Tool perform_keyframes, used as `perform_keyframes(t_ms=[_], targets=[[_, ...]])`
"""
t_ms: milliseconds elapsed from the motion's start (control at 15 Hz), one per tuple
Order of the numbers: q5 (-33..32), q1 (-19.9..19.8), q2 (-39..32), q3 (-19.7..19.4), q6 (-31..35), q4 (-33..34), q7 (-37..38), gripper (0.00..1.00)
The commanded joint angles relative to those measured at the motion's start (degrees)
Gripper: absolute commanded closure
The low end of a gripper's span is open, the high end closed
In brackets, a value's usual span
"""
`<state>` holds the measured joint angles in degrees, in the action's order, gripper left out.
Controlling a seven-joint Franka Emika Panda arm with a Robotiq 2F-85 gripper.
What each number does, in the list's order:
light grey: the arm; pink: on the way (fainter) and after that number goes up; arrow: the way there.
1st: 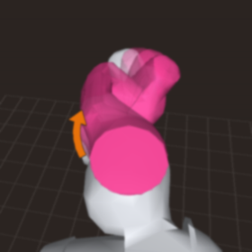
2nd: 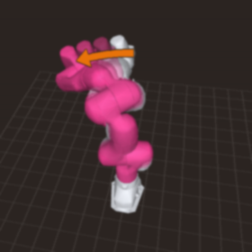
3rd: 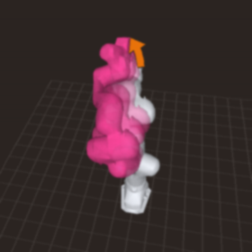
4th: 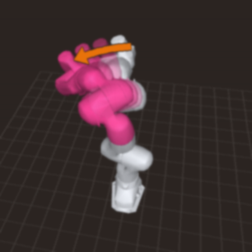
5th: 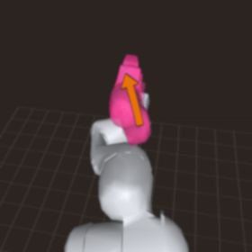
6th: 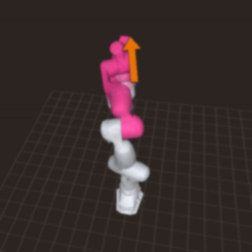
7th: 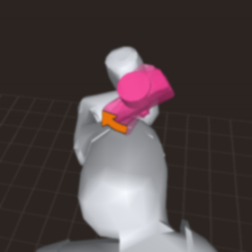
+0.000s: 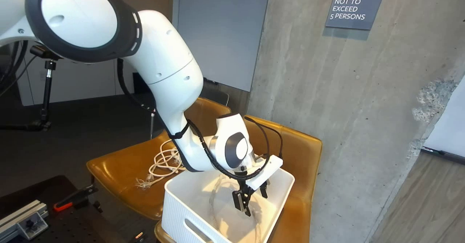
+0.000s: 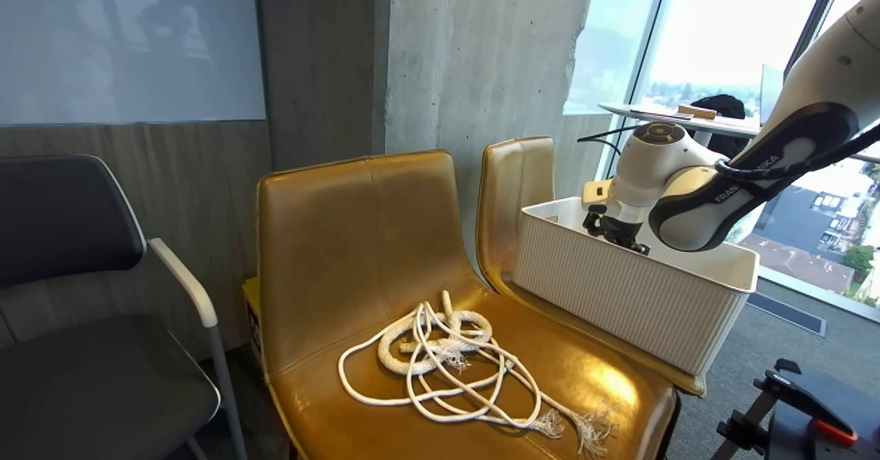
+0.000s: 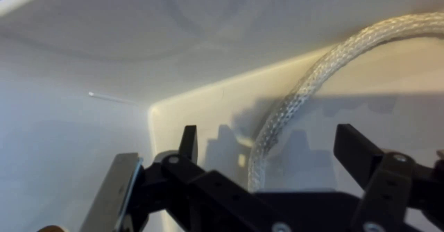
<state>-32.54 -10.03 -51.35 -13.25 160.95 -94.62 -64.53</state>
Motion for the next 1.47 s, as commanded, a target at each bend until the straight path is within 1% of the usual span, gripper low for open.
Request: perform_keyframes(t_ms=[0,200,533,600,667,733,933,1067,1200,1267,1333,1400], targets=[[-0.07,-1.36,-3.96,0.43,-1.31,5.47,-0.78,0.00],[0.13,-1.65,-4.67,1.05,-1.76,5.25,-1.20,0.00],[-0.05,-1.90,-4.59,1.04,-1.64,4.22,-1.81,0.00],[0.08,-2.02,-4.59,1.20,-1.56,3.97,-1.82,0.10],[0.14,-1.96,-4.65,1.17,-1.49,3.68,-1.59,0.26],[0.19,-1.93,-4.67,1.24,-1.52,3.20,-1.43,0.32],[-0.03,-1.78,-4.48,1.10,-1.37,1.17,-1.06,0.58],[-0.14,-1.65,-4.10,0.92,-0.84,0.12,-0.70,0.73],[-0.29,-1.45,-3.52,0.73,-0.55,-0.61,-0.41,0.85],[-0.38,-1.29,-2.97,0.62,-0.34,-1.24,-0.19,0.93],[-0.34,-1.30,-2.59,0.67,-0.18,-1.62,-0.12,0.99],[-0.23,-1.19,-1.99,0.79,-0.25,-2.12,0.01,1.00]])
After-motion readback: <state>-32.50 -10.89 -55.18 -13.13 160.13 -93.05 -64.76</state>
